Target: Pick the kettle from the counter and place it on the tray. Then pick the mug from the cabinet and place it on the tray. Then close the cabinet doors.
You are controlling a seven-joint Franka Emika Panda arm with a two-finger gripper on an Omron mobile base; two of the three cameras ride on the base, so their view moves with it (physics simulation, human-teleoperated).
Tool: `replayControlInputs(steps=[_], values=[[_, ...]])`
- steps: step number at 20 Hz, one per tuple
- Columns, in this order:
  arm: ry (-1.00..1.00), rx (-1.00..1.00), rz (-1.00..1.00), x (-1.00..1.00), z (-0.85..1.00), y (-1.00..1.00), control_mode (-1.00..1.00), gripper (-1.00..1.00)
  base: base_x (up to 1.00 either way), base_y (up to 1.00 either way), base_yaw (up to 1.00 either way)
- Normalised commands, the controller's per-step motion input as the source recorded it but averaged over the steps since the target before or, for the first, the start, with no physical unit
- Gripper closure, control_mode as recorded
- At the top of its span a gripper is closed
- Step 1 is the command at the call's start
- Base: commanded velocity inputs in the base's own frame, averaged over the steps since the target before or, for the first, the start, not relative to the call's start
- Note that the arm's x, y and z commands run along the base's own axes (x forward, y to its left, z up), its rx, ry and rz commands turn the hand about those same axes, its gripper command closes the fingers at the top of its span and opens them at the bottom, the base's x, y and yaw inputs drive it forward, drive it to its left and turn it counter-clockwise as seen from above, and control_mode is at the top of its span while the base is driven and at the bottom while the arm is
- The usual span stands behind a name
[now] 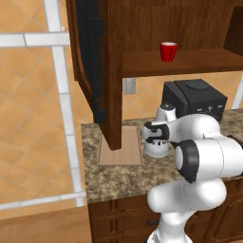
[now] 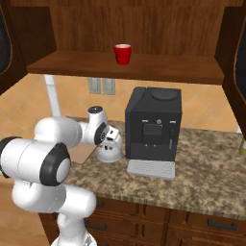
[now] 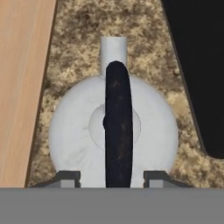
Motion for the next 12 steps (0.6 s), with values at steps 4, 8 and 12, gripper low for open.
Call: replayControlInputs(steps=[4,8,12], values=[[0.03,0.01,0.00,0.40,-0.10,-0.06,-1.00,1.00,0.00,0.00,0.00],[0.00,0.00,0.00,0.13,0.00,-0.07,-1.00,1.00,0.00,0.00,0.00],[-0.03,0.00,0.00,-0.29,0.00,-0.01,-1.00,1.00,0.00,0.00,0.00]])
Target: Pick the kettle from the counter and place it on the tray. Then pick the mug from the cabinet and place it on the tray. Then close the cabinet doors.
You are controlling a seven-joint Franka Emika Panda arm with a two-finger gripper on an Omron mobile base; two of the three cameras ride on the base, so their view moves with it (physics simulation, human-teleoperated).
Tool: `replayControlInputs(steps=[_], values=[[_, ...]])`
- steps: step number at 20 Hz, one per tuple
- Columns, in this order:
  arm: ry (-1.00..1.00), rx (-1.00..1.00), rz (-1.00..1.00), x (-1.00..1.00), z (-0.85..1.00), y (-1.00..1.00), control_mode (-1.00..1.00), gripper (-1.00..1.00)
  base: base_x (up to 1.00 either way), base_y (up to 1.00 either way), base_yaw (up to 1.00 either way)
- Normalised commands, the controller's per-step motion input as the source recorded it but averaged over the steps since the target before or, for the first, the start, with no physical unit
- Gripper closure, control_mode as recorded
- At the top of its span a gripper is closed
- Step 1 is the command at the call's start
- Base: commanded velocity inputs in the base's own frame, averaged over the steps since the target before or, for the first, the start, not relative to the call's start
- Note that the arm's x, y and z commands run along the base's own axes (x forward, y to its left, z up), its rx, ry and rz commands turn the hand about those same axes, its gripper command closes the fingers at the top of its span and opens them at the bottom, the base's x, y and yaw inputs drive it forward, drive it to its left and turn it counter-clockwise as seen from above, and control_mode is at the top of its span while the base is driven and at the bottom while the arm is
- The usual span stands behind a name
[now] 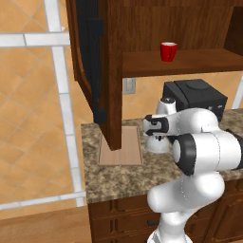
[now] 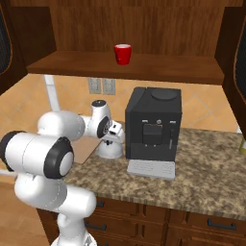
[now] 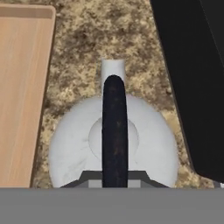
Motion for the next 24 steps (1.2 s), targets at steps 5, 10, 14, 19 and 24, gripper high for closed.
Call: replayControlInputs(steps=[5,10,14,19,24], values=[[-0.11,0.00,0.00,-0.27,0.15,0.14,-1.00,1.00,0.00,0.00,0.00],[-0.03,0.00,0.00,0.00,0.21,0.17,-1.00,1.00,0.00,0.00,0.00],[0.00,0.00,0.00,0.00,0.00,0.00,-1.00,1.00,0.00,0.00,0.00],[-0.01,0.00,0.00,0.00,0.23,0.02,-1.00,1.00,0.00,0.00,0.00],[-0.15,0.00,0.00,0.01,0.56,0.18,-1.00,1.00,0.00,0.00,0.00]])
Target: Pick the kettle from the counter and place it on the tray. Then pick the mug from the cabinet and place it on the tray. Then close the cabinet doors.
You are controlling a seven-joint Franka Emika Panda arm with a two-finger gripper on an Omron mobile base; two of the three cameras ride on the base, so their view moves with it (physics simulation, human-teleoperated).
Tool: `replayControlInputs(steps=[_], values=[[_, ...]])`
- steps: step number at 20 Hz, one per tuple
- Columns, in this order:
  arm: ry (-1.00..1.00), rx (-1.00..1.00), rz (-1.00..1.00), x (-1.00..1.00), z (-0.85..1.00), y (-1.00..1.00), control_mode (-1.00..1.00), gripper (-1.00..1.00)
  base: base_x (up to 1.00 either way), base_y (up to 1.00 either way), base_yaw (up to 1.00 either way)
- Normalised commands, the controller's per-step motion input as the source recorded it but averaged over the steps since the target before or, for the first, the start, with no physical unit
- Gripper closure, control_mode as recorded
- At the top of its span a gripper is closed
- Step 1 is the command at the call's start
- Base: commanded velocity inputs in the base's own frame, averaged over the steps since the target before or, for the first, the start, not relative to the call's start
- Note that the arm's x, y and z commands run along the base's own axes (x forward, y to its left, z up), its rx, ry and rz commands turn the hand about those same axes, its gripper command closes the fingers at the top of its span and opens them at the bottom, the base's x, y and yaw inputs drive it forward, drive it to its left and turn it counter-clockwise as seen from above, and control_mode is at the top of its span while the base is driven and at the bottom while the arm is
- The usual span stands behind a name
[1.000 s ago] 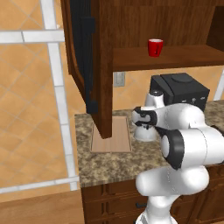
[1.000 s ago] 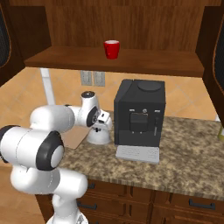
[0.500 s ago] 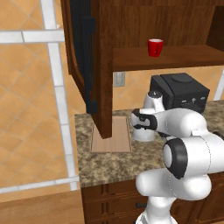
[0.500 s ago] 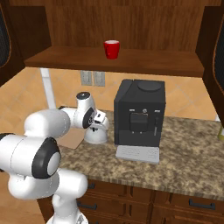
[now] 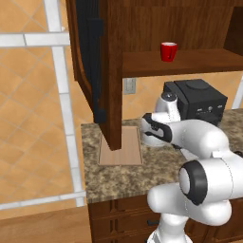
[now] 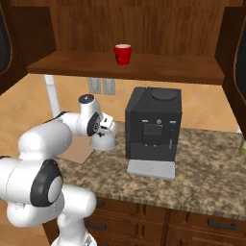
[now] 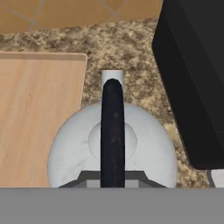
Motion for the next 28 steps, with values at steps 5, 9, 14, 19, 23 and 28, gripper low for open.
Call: replayControlInputs(steps=[5,9,14,19,23,28], values=[[-0.16,0.00,-0.03,0.24,0.32,0.58,-1.00,1.00,0.00,0.00,0.00],[-0.08,0.00,-0.08,0.51,0.04,0.80,-1.00,1.00,0.00,0.00,0.00],[-0.02,0.00,-0.12,0.59,0.00,0.70,-1.00,1.00,0.00,0.00,0.00],[0.02,0.00,-0.13,0.51,-0.03,0.48,-1.00,1.00,0.00,0.00,0.00],[0.05,0.00,-0.10,0.42,-0.17,0.28,-1.00,1.00,0.00,0.00,0.00],[0.01,0.00,-0.04,0.37,-0.33,0.15,-1.00,1.00,0.00,0.00,0.00]])
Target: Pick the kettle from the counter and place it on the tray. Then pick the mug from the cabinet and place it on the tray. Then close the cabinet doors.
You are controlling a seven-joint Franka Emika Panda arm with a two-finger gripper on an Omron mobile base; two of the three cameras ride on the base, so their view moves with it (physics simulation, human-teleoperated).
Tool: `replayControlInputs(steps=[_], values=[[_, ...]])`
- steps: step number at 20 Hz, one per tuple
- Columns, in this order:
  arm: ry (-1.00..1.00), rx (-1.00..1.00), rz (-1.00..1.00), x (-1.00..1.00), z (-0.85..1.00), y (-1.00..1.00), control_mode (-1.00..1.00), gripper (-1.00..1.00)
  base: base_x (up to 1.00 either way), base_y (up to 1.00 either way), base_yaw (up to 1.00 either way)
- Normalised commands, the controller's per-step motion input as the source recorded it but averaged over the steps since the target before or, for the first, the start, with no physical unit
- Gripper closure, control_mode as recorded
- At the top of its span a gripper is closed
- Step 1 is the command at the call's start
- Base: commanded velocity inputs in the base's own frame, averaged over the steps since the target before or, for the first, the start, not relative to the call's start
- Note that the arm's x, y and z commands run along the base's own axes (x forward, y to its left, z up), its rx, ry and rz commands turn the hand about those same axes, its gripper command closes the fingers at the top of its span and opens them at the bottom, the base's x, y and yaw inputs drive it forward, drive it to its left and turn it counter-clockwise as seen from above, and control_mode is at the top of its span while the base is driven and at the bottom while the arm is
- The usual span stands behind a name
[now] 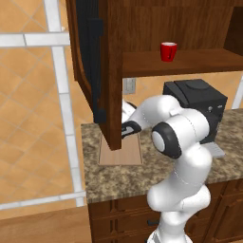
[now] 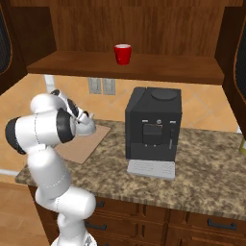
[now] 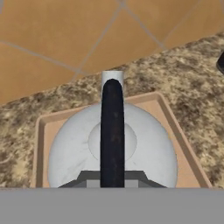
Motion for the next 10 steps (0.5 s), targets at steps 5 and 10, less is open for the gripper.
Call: replayControlInputs(steps=[5,10], values=[[0.00,0.00,0.00,0.15,-0.32,0.01,-1.00,1.00,0.00,0.00,0.00],[0.00,0.00,0.00,0.00,-0.07,0.00,-1.00,1.00,0.00,0.00,0.00]])
